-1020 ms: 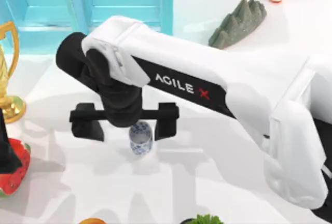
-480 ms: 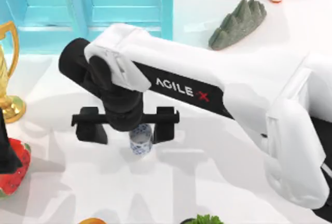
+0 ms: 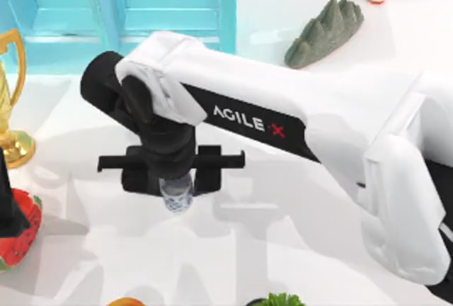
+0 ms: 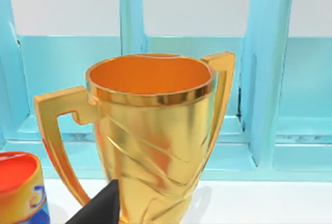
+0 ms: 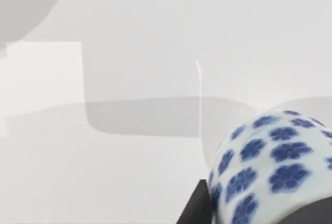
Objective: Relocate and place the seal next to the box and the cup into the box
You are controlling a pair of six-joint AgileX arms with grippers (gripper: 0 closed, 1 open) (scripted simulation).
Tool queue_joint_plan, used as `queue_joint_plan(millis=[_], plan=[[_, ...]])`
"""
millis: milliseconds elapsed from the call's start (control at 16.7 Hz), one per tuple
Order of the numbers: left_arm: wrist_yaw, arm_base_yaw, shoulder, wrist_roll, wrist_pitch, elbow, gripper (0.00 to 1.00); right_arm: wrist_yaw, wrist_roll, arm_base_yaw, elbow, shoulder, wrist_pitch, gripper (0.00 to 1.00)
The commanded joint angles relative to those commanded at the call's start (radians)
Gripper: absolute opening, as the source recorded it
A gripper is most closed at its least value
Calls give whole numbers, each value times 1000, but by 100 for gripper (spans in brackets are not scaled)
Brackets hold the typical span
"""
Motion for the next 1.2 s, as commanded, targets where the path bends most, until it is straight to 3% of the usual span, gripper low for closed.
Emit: queue_joint_plan(millis=[120, 180, 780, 1200], plan=[[0, 0, 0, 0, 0, 0, 100, 0, 0, 0, 0, 0, 0, 2], [0, 0, 0, 0, 0, 0, 100, 0, 0, 0, 0, 0, 0, 0], [0, 0, 0, 0, 0, 0, 100, 0, -6, -3, -14, -15, -3, 0], [0, 0, 0, 0, 0, 0, 100, -7, -106, -100, -226, -306, -66, 0]])
